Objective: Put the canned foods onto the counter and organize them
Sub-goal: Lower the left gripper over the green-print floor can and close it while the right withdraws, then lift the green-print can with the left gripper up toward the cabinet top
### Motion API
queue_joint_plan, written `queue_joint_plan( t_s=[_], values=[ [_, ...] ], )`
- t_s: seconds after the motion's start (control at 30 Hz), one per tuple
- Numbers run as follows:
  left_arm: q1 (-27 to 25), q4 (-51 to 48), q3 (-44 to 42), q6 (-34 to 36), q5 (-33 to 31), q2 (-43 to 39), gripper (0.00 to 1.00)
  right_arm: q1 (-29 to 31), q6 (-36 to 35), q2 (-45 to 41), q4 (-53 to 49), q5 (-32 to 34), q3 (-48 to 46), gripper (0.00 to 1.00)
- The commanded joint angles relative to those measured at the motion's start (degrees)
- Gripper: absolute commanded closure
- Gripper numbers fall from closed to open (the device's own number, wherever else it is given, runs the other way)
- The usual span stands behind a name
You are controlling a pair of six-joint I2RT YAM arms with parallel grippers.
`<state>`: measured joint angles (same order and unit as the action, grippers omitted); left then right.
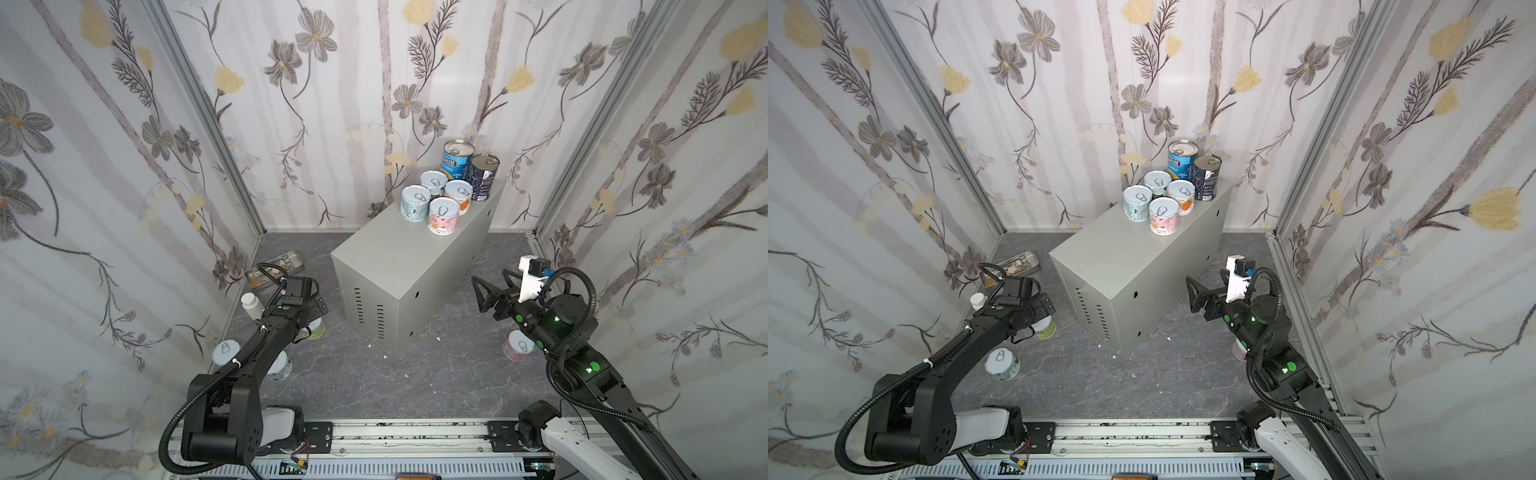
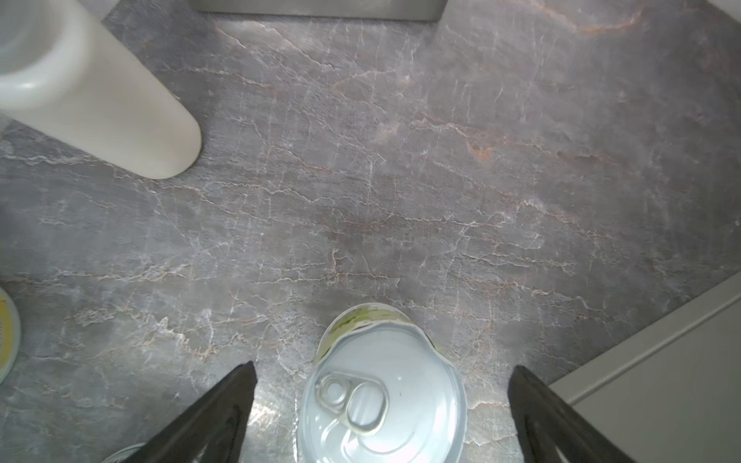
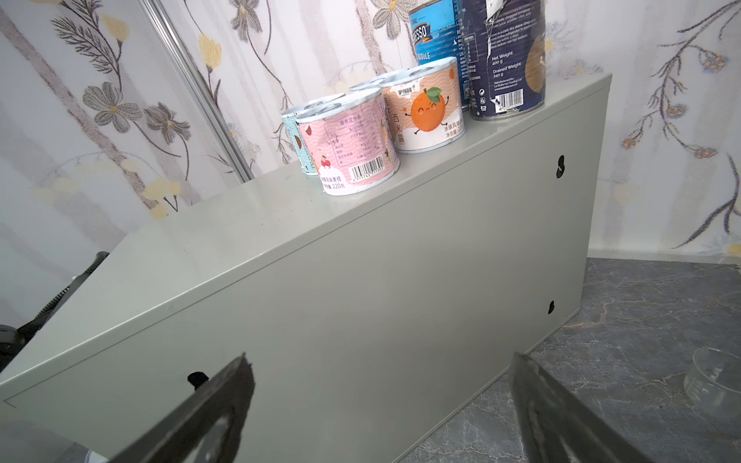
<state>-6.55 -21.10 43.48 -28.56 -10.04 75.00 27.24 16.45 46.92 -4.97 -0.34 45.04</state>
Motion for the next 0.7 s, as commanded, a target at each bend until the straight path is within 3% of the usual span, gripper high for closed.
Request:
queue_joint_plan(
  t_s=[0.0,0.67],
  values=[
    [-1.3,1.8,0.4,-1.6,-2.1,2.2,0.0,0.0,0.6,-0.1,2.1,0.8,-0.4,0.0],
    [-3.9,6.3,-4.0,-5.4,-5.6,10.3,0.01,0.0,0.8,-0.2,2.7,-0.1,-1.2,0.0]
  ],
)
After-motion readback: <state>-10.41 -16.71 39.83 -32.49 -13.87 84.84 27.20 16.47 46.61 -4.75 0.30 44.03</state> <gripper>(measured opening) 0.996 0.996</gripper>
